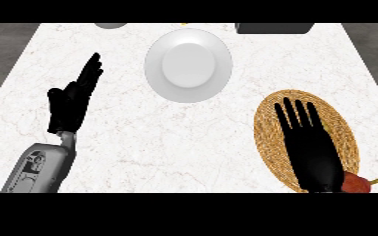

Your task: Pick the squash from the placemat and place it in the plate

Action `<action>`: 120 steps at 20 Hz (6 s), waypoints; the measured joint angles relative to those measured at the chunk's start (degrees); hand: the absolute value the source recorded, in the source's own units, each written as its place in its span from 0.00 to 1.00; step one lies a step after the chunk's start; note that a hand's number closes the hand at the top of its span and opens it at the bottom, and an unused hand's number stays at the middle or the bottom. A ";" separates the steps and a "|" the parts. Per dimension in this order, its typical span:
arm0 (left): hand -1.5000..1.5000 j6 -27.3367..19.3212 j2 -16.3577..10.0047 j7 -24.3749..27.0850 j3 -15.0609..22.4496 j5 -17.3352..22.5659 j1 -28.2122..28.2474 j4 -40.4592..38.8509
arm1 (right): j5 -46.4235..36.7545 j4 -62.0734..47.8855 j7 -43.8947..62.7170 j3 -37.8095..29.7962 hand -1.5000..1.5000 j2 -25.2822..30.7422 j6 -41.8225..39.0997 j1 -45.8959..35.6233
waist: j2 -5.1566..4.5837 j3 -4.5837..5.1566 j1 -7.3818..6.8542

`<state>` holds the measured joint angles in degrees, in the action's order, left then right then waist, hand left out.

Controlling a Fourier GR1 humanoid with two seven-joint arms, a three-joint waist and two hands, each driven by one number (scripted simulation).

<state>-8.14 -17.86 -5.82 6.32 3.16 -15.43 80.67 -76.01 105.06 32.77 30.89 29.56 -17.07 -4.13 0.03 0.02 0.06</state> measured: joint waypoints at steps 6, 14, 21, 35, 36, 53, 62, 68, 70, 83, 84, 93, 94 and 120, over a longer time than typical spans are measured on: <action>0.50 0.36 1.76 0.99 -0.76 -1.59 -0.25 -1.46 | -2.33 -6.50 -1.37 -2.40 0.00 -1.38 -1.00 -0.84 | -0.05 -0.01 0.00; 0.50 1.14 3.60 0.41 -1.96 -3.96 0.65 0.10 | -5.28 -14.04 -4.74 -6.62 0.00 -3.70 0.11 -1.38 | -0.03 -0.02 -0.05; 0.50 3.28 4.04 0.07 -3.91 -4.86 1.36 1.03 | -7.27 -20.82 -8.63 -11.31 0.00 -4.82 3.60 -2.19 | -0.03 -0.02 -0.07; 0.50 4.41 6.71 0.10 -5.31 -7.79 2.59 2.19 | -12.35 -25.75 -16.60 -16.67 1.00 -4.87 12.17 -3.35 | 0.08 0.07 -0.09; 0.50 4.70 6.77 0.20 -5.37 -7.71 1.92 1.48 | -11.17 -27.91 -18.57 -17.47 1.00 -4.84 12.20 -5.45 | -0.01 0.05 -0.24; 0.50 6.56 7.97 0.36 -3.67 -7.54 -2.91 0.24 | 22.25 -54.15 -62.84 -37.61 1.00 -2.08 7.43 -36.94 | -2.47 -0.48 -6.20; 0.50 6.62 7.81 -0.06 -4.05 -7.74 -3.85 -0.56 | 30.25 -68.04 -80.96 -42.82 1.00 -2.87 6.74 -50.33 | -2.03 -0.26 -5.75; 0.50 6.60 7.83 0.66 -4.42 -7.94 -3.52 -1.42 | 30.08 -78.34 -82.12 -41.85 1.00 -7.08 5.08 -58.82 | -1.66 -0.12 -4.87; 0.50 6.26 8.23 0.45 -4.07 -8.24 -2.84 -0.84 | 29.58 -80.99 -80.76 -41.30 1.00 -9.56 5.03 -61.39 | -1.49 -0.10 -4.70; 0.50 6.81 7.28 0.27 -5.35 -8.23 -2.40 -0.45 | 22.36 -91.38 -75.89 -35.64 1.00 -23.16 16.48 -66.41 | -1.46 -0.02 -4.16; 0.50 6.85 7.46 0.14 -5.10 -8.27 -2.30 -0.04 | 21.36 -92.02 -74.99 -34.89 1.00 -23.81 17.73 -66.54 | -1.48 -0.03 -4.25; 0.50 6.20 8.64 0.95 -4.40 -9.37 -3.22 -1.43 | 21.96 -98.73 -68.61 -35.66 0.00 -28.80 17.74 -66.31 | -1.96 -0.04 -5.03; 0.50 6.39 8.83 0.71 -4.19 -9.29 -3.39 -1.31 | 22.17 -99.03 -68.67 -35.87 0.00 -28.96 17.59 -66.25 | -2.01 -0.05 -5.11; 0.50 6.95 8.89 0.62 -4.92 -8.97 -4.40 -0.83 | 44.08 -99.31 -69.50 -57.46 0.00 -8.82 -3.92 -64.94 | -2.99 -0.22 -5.74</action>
<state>-1.19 -8.97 -5.20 1.40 -5.81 -19.84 79.84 -31.92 5.75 -36.73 -26.57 20.74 -20.99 -69.07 -2.96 -0.20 -5.68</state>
